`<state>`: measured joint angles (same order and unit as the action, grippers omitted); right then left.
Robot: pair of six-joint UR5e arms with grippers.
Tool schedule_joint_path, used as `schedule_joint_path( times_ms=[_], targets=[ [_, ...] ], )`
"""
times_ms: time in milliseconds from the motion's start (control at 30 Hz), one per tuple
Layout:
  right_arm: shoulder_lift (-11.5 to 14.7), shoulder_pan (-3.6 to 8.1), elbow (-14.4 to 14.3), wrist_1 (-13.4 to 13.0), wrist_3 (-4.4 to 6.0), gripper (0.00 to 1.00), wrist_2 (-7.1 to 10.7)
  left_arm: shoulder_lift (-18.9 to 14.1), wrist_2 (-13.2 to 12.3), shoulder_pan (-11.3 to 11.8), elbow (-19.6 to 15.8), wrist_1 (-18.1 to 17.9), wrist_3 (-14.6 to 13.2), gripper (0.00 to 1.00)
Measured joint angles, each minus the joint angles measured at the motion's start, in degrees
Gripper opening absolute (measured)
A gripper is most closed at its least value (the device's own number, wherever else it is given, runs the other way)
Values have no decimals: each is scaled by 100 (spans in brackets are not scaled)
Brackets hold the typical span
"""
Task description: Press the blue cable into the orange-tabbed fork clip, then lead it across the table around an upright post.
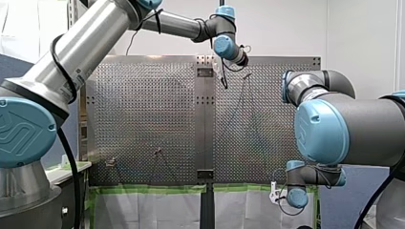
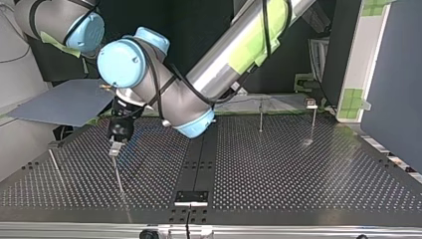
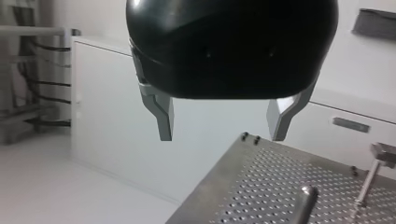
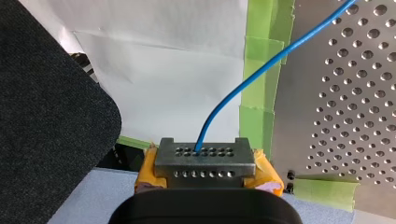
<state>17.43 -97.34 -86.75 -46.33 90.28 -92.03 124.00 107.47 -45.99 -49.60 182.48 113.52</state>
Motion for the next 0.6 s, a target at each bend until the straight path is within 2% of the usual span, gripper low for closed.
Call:
schedule_joint_path(
  times_ms=[167,433,600],
  targets=[
    [0,-1,-1,1,0,0,6,88,243,-79,0,-189,259,98],
    [1,5,3,7,0,0,8,421,653,-247,2,-159,671,98],
    [-2,8,2,2,0,0,9,496,911,-323,3,-158,930,98]
  ],
)
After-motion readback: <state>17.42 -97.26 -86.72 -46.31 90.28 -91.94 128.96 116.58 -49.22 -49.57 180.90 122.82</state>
